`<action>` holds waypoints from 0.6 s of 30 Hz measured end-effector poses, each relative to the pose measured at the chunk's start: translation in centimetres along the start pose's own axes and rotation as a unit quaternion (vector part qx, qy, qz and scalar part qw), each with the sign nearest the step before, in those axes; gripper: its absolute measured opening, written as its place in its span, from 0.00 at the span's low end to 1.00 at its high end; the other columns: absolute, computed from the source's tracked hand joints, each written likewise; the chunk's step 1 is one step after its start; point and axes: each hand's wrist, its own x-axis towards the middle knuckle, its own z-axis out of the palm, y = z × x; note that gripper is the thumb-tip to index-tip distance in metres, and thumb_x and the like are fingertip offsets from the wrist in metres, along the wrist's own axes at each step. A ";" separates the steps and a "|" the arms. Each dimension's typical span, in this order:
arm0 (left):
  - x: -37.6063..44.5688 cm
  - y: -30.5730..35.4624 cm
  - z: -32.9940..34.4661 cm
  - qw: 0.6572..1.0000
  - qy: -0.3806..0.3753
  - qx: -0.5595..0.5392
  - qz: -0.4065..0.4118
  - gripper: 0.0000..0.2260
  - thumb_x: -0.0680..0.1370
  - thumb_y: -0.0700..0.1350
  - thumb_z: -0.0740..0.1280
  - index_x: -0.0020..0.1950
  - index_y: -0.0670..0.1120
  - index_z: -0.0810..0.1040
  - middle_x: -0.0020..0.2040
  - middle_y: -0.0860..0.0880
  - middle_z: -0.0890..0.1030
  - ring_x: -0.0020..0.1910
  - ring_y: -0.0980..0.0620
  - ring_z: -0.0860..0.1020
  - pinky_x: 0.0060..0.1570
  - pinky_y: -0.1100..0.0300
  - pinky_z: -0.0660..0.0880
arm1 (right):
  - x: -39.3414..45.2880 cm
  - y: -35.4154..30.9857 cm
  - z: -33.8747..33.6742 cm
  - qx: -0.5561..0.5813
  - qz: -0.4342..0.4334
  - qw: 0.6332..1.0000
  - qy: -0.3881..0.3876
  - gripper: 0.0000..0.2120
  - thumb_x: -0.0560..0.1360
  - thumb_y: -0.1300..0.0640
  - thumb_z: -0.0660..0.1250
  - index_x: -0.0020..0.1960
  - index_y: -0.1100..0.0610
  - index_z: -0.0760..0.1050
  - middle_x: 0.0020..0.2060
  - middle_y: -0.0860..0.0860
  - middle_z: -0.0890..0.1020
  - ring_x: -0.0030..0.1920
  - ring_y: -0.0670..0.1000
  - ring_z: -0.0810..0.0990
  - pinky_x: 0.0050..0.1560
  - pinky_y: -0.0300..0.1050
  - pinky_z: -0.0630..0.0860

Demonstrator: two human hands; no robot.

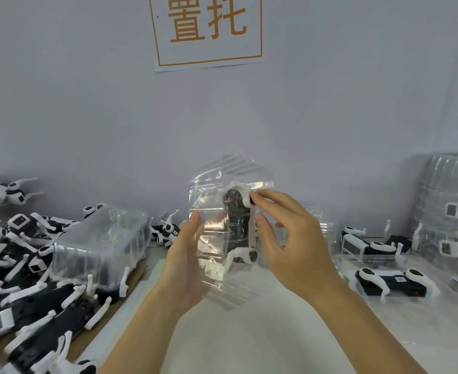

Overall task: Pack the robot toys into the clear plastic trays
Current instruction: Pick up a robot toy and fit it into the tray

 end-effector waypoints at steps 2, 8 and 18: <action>0.1 0.3 -0.1 0.997 -0.001 0.070 0.030 0.22 0.70 0.64 0.69 0.57 0.53 0.85 0.58 0.49 0.83 0.55 0.48 0.81 0.59 0.47 0.77 | 0.2 0.1 -0.3 -0.013 0.015 1.000 0.023 0.13 0.80 0.54 0.61 0.60 0.51 0.81 0.55 0.39 0.80 0.60 0.38 0.77 0.58 0.31 0.72; 0.7 0.2 -0.6 0.940 0.011 0.338 0.044 0.22 0.65 0.69 0.70 0.53 0.59 0.82 0.56 0.58 0.83 0.56 0.64 0.79 0.54 0.62 0.68 | 0.7 2.2 -1.5 -0.053 0.211 0.972 0.092 0.07 0.78 0.58 0.64 0.50 0.53 0.82 0.41 0.41 0.82 0.42 0.39 0.80 0.44 0.32 0.74; 1.9 -4.5 -1.0 0.726 -0.038 0.684 0.067 0.39 0.58 0.79 0.65 0.66 0.66 0.66 0.63 0.65 0.71 0.64 0.58 0.68 0.68 0.53 0.59 | -0.4 2.5 -1.1 -0.051 0.172 0.968 -0.175 0.11 0.81 0.55 0.62 0.56 0.47 0.82 0.53 0.39 0.82 0.49 0.32 0.78 0.49 0.22 0.69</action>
